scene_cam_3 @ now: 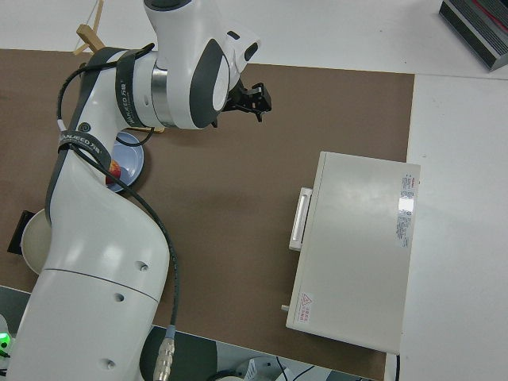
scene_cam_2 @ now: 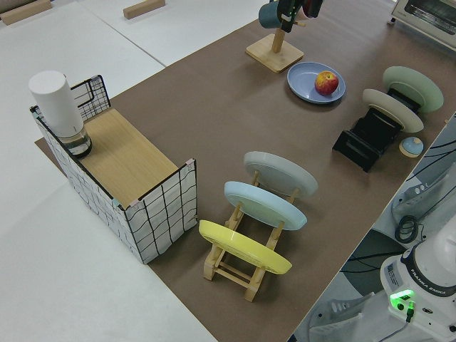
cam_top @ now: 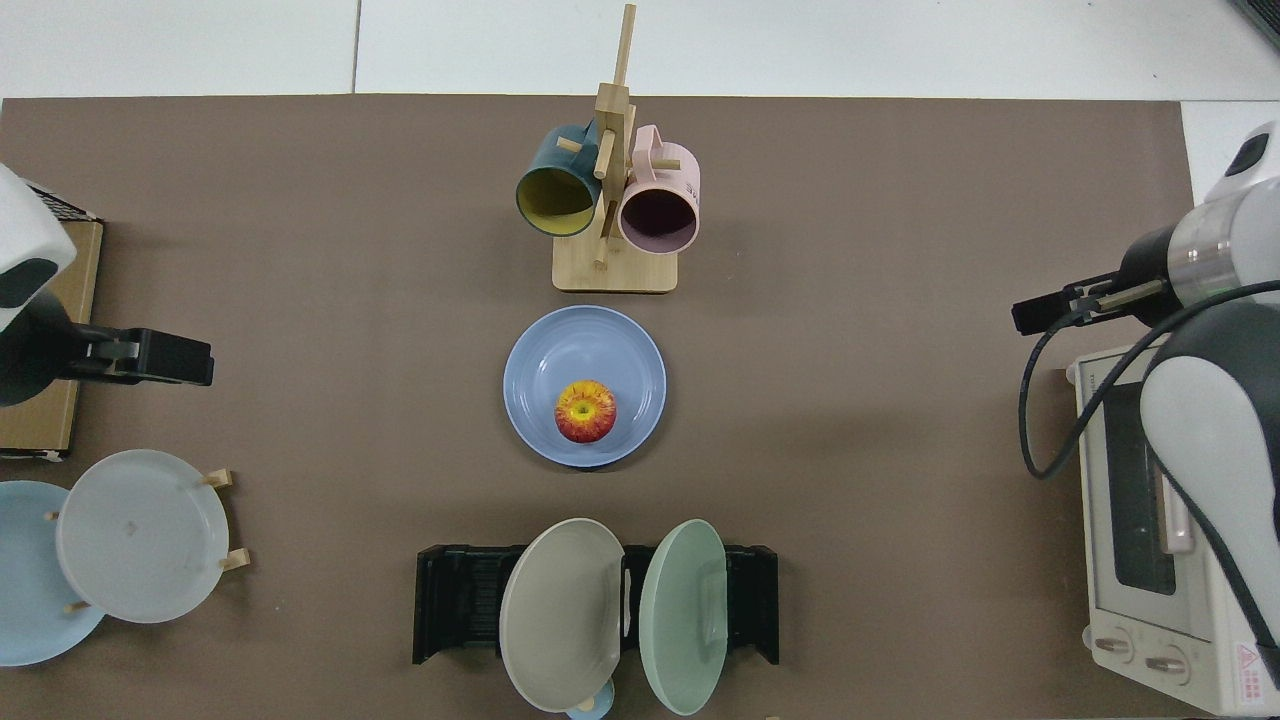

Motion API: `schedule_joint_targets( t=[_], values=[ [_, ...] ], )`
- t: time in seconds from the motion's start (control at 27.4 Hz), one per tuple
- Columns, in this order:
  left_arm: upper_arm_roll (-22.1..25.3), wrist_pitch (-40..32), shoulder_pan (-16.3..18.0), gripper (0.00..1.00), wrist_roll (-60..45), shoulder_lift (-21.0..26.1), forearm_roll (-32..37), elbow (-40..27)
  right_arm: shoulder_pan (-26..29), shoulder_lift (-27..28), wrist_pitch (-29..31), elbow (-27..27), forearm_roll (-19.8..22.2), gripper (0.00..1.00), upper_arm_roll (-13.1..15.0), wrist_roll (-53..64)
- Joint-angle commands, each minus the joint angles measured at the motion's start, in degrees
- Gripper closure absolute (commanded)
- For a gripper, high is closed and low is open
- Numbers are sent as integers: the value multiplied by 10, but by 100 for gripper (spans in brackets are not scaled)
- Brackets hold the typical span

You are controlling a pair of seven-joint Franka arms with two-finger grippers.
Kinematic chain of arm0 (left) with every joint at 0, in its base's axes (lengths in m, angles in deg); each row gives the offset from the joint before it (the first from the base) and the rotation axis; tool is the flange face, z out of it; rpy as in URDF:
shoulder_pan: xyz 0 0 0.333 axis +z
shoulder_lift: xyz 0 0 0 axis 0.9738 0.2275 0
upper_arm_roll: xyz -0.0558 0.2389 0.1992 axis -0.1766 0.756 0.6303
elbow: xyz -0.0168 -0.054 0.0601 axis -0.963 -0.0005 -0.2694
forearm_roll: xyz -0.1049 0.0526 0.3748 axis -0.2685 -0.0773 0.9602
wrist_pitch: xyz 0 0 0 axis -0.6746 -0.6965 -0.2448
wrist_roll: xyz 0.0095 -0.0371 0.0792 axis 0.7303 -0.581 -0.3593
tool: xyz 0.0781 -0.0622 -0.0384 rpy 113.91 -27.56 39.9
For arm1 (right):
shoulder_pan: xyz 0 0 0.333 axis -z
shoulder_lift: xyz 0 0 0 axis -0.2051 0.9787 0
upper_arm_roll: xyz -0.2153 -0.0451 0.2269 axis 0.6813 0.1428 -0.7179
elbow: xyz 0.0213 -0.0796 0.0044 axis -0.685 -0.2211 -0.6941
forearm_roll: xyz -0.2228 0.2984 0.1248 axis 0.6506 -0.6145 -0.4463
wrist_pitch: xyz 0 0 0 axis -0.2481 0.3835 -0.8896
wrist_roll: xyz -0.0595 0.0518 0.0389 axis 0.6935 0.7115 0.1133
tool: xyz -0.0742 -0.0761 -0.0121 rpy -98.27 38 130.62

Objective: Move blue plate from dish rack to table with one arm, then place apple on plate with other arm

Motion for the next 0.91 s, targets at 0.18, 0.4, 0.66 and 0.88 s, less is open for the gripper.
schedule_joint_targets(
  t=[0.18,0.4,0.66,0.88],
  values=[
    [-1,-12,1,0,3,-3,10,7,14,23,-121,104,-28,0,-3,26],
    [0,-12,1,0,3,-8,10,7,-11,-3,-116,66,-14,0,-6,38],
    [1,-12,1,0,3,-11,10,7,-3,-32,-74,15,2,0,-6,36],
    [0,-12,1,0,3,-11,10,7,23,-56,-62,-24,-8,0,-7,-21]
  ],
)
